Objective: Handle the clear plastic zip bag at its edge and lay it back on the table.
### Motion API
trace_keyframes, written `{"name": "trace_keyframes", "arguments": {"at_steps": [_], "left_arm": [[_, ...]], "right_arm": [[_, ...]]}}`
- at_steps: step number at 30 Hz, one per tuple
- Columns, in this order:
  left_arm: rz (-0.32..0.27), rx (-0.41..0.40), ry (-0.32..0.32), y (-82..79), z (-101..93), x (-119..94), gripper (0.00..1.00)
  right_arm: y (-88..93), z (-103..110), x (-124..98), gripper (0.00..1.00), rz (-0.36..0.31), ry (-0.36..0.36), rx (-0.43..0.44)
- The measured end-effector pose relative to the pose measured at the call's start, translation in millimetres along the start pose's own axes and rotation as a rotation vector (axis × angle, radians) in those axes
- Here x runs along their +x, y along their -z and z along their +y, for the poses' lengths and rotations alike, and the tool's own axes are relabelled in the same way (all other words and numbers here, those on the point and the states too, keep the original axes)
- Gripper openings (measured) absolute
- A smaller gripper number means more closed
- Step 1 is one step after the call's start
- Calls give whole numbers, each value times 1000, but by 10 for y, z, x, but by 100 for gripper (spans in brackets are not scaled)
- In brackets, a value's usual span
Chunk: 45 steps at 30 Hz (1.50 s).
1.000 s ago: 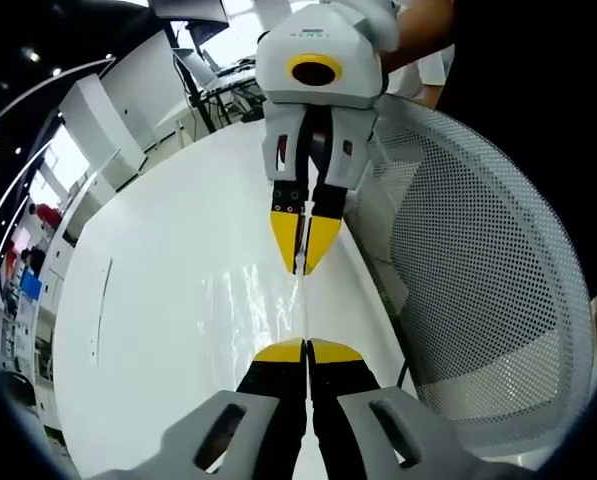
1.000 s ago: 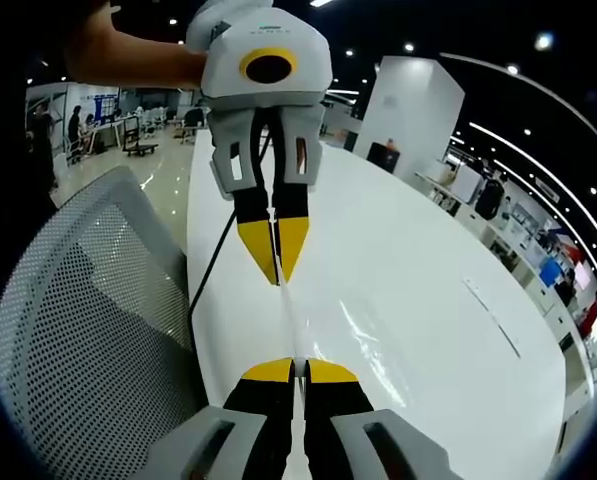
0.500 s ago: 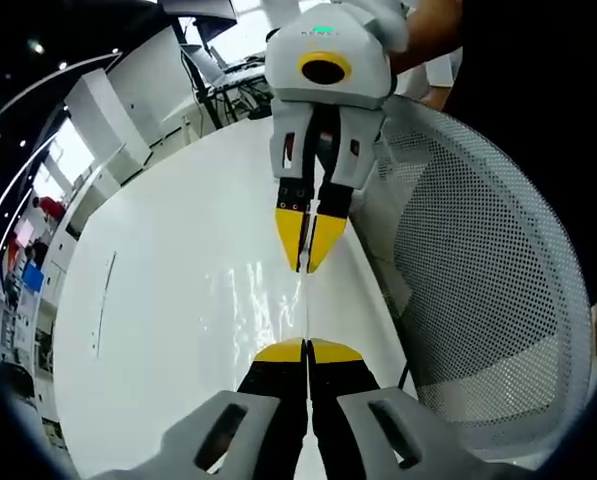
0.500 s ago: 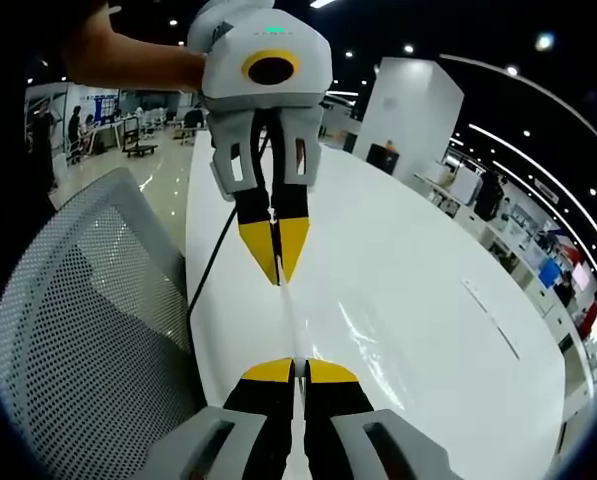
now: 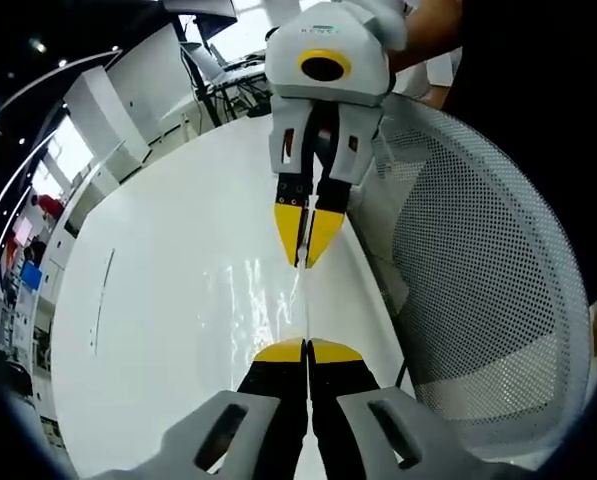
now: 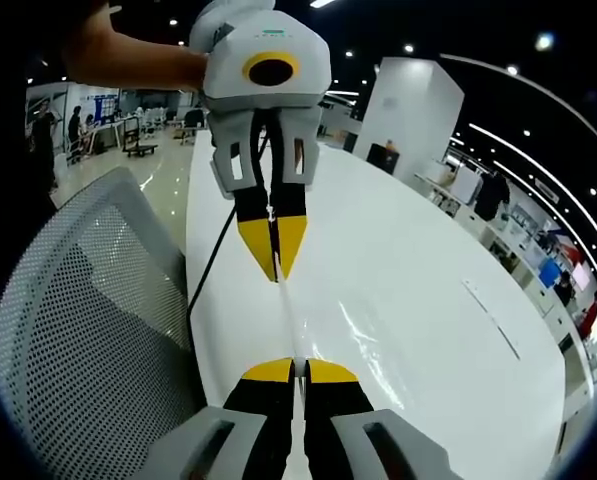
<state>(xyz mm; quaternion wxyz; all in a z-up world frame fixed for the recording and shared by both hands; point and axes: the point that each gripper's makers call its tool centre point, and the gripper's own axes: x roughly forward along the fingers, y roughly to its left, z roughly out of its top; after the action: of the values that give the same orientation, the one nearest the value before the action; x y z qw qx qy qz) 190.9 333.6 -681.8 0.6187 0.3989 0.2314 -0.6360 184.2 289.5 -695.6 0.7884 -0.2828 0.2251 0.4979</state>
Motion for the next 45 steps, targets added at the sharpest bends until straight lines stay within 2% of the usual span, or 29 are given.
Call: {"name": "trace_keyframes", "arguments": {"at_steps": [13, 45], "left_arm": [[8, -8, -2, 60, 4, -19, 0], [19, -18, -13, 95, 9, -58, 0]], "right_arm": [[40, -23, -17, 0, 6, 6, 6], [57, -35, -40, 0, 7, 13, 13]]}}
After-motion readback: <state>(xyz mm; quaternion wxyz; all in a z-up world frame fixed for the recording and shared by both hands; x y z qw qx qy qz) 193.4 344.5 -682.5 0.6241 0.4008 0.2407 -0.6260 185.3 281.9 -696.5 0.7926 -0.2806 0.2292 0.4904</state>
